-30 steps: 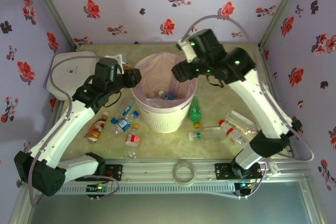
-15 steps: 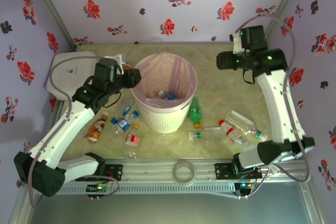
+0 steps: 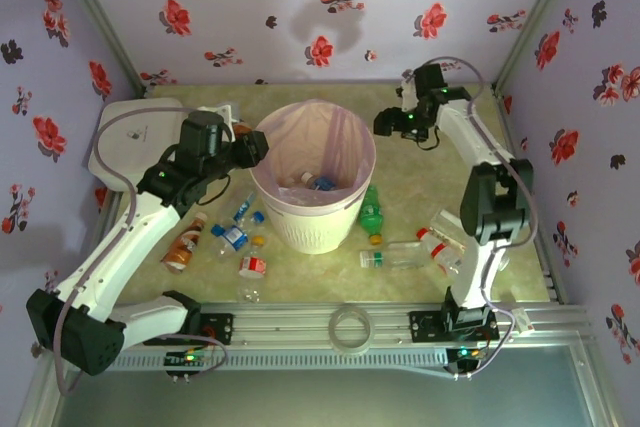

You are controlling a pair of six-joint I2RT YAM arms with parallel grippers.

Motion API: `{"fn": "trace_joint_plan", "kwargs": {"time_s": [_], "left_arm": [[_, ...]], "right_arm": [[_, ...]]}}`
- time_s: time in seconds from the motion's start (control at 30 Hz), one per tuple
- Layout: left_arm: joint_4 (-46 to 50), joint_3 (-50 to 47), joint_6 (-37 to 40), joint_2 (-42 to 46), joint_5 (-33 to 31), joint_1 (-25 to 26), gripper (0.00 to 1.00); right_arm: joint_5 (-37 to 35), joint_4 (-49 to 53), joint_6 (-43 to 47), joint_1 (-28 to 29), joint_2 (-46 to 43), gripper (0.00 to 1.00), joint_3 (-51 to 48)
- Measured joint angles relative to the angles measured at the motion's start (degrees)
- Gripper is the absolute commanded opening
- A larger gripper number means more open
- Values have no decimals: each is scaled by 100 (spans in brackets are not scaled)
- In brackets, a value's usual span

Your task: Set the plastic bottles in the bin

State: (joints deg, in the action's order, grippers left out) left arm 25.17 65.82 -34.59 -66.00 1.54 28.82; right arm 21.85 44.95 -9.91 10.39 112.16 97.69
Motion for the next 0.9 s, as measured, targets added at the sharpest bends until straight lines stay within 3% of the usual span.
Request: {"fn": "trace_joint_plan", "kwargs": {"time_s": [0.4,0.6,0.8,0.9], "left_arm": [[37,13,0,-4,2,-33,42],[50,13,0,-4,2,-33,42],[52,24,0,-22,2,-33,42],[55,35,2,-33,4,-33,42]], "right_arm": [[160,-192,-129,761,1392,81,739],[151,-214,-203,780,1961,80,1165],[35,-205,-238,761,2159,75,1172],[-76,-195,-243,734,2159,66,1178]]}}
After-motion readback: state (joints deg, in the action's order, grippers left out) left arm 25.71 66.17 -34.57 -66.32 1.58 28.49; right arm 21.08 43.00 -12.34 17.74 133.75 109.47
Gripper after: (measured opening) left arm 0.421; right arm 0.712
